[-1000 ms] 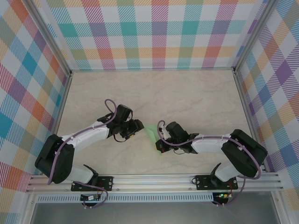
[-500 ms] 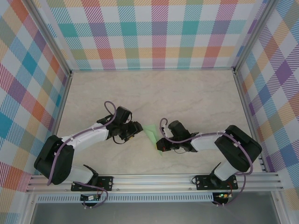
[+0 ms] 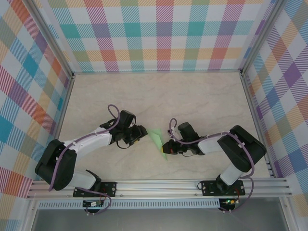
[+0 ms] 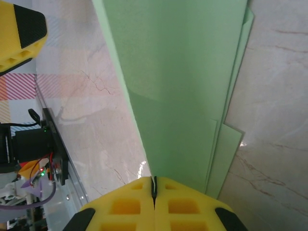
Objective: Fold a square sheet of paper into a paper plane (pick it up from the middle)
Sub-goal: Fold the wing for the fifth time at the center of the table.
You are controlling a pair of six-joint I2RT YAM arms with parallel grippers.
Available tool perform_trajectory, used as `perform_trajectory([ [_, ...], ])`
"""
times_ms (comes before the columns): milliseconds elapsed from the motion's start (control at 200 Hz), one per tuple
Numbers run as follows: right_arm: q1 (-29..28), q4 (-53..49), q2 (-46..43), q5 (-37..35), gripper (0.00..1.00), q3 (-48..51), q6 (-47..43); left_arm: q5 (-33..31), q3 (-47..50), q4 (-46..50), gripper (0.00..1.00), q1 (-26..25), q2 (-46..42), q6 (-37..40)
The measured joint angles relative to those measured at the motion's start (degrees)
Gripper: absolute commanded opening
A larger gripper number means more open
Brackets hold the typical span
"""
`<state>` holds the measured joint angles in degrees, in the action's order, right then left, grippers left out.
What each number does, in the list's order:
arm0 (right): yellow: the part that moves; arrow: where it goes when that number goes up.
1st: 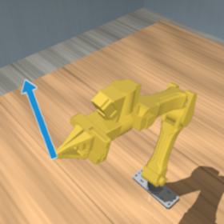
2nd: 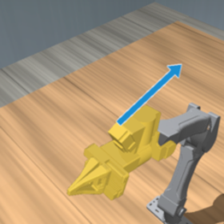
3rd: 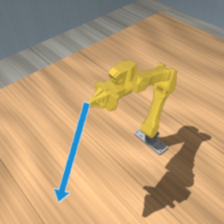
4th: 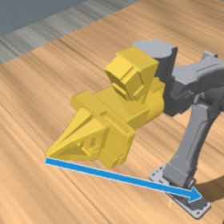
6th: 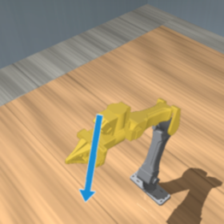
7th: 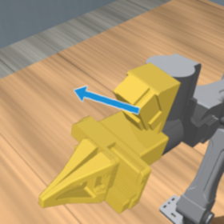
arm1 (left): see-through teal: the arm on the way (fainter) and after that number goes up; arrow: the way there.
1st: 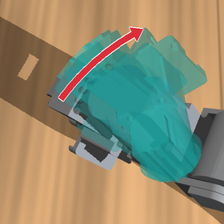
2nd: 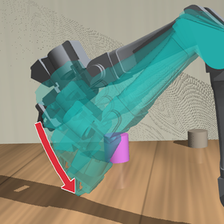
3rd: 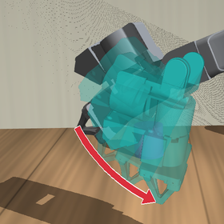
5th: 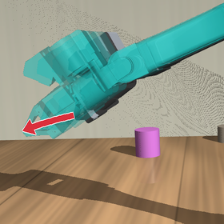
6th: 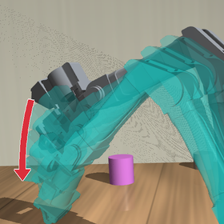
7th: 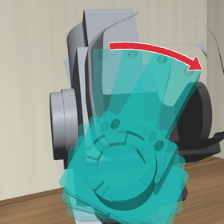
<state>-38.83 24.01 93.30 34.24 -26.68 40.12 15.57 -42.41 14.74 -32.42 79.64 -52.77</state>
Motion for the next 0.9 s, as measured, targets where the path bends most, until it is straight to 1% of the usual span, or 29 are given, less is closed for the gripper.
perform_trajectory([
  [275, 1.75, 3.63, 4.07, 5.35, 0.05, 0.0, 3.5, 0.39, 0.61, -0.13, 0.52, 0.0, 0.0, 0.17],
  [770, 3.89, 6.38, 4.52, 8.83, 0.06, 0.0, 6.75, 1.51, 0.83, -1.64, 0.49, 0.0, 0.0, 0.39],
  [900, 4.31, 8.52, 6.49, 9.84, 0.06, 0.0, 8.44, 1.66, 1.09, -1.81, 0.48, 0.0, 0.0, 0.61],
])
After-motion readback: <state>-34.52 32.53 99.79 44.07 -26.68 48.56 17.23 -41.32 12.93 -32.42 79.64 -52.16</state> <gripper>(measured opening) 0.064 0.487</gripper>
